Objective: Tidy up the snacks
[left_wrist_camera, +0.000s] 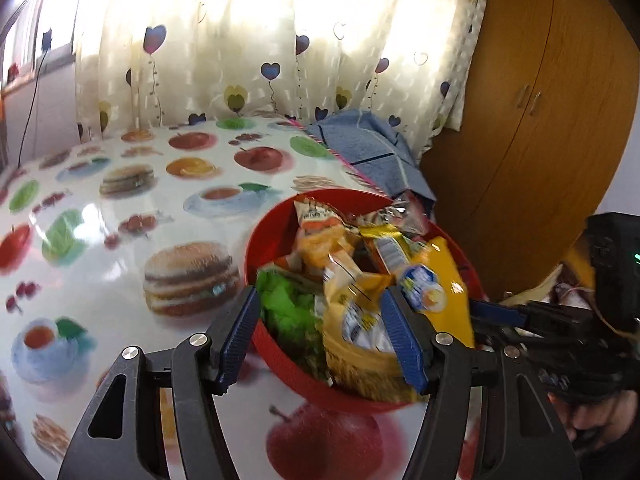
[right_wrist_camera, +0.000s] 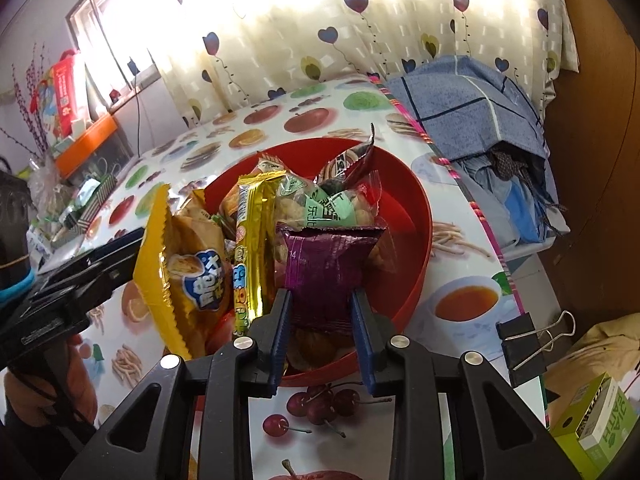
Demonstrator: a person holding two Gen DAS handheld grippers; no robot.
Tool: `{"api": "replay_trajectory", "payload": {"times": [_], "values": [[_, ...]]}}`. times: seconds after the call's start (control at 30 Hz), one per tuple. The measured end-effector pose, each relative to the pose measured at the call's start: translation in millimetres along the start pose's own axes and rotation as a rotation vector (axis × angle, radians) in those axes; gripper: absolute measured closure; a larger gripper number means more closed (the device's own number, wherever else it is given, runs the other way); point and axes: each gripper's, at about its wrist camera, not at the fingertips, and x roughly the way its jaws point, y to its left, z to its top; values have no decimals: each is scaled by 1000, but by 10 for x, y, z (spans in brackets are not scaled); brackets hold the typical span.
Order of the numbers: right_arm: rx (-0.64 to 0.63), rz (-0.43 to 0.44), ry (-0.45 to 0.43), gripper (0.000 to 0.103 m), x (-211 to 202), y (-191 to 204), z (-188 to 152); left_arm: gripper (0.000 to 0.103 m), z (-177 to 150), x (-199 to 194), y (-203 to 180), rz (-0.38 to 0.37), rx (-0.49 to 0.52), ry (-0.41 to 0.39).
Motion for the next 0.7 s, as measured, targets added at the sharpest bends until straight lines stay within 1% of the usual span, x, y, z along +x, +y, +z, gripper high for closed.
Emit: {"api": "replay_trajectory", "payload": {"times": [0.07,0.13,0.2,0.37,0.47,0.57,0.6,0.7], "values": [[-27,-15,10,75,13,41,-5,40,54,115,-17,26,21,8],[-46,-29,19,73,25,77,-7,40,95,125,-3,28,13,9],[-76,-43,26,72,23,119,-16,40,95,49,1,37,18,-9],[-81,-38,34,71,-6,121,-13,40,-72,-241,44,36,7,-28],[-107,-49,39,69,-30,161,-24,40,-184,-336,8,20,18,-16],[-122,-49,35,68,-49,175,-42,40,-281,-263,-103,-5,57,26],[-123,-48,34,68,-49,176,-47,40,-310,-205,-131,0,66,41],[-154,-67,36,68,-30,204,-65,40,-296,-109,-144,-7,68,46]]}}
